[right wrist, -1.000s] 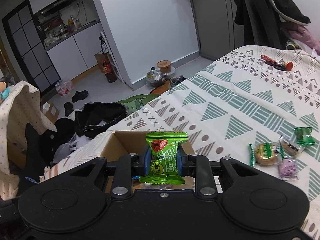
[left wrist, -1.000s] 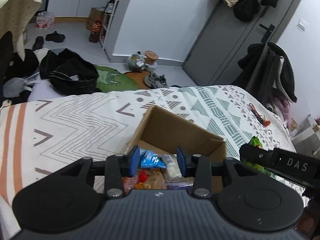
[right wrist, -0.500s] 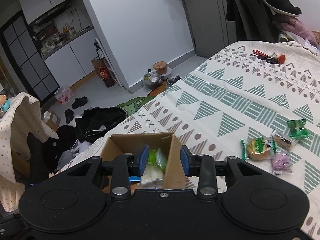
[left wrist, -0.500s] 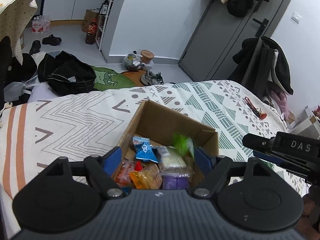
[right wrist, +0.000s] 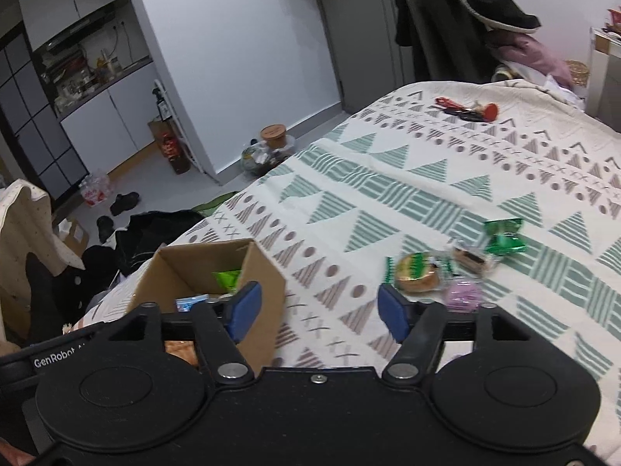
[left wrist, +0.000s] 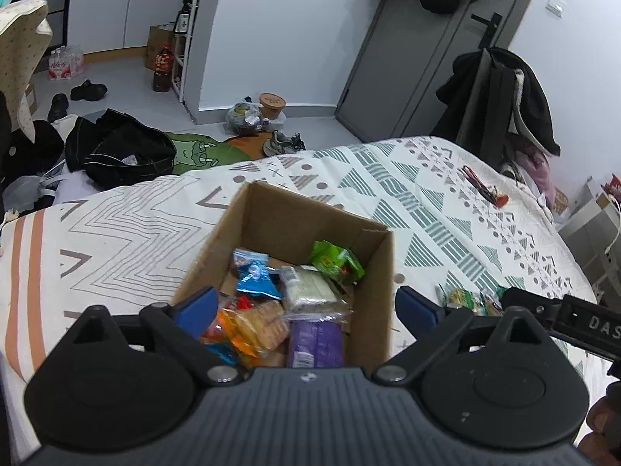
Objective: Organize snacks
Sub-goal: 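Move both empty tools back to the remaining snacks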
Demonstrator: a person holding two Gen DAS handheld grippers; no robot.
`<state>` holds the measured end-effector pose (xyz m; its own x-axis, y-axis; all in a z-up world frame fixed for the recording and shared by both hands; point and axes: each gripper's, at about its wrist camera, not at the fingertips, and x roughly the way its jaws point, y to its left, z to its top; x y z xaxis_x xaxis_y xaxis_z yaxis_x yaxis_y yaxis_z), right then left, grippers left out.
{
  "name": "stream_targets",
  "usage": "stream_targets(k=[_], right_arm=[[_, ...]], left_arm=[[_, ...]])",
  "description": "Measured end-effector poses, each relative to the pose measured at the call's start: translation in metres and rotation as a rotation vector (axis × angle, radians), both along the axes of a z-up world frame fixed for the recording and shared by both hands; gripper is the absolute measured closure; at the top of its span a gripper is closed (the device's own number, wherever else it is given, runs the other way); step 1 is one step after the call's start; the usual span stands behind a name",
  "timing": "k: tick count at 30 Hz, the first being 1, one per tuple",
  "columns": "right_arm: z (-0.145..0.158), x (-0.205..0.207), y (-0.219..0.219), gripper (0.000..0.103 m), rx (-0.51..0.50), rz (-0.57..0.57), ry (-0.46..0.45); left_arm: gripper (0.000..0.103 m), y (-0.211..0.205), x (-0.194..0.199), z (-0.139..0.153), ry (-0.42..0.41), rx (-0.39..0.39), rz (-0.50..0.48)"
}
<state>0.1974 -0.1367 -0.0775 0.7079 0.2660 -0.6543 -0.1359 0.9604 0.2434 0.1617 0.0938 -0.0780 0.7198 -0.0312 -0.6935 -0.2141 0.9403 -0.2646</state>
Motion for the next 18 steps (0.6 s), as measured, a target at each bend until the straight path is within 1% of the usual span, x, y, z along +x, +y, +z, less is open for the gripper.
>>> stream_targets(k=[8,14,18], right_arm=[[0.000,-0.012,-0.045,0.010,-0.005,-0.022,-0.019],[-0.003,-0.016,-0.078,0.006,-0.001,-0.050,-0.016],[-0.006,-0.019,-0.098,0.004,0.006,-0.063,-0.014]], left_arm=[[0.004,-0.041,0.002,0.011,0.012,0.023,-0.075],[0.004,-0.069,0.001,0.016,0.020,0.040,-0.115],[0.004,-0.086,0.002,0.016,0.034,0.051,-0.123]])
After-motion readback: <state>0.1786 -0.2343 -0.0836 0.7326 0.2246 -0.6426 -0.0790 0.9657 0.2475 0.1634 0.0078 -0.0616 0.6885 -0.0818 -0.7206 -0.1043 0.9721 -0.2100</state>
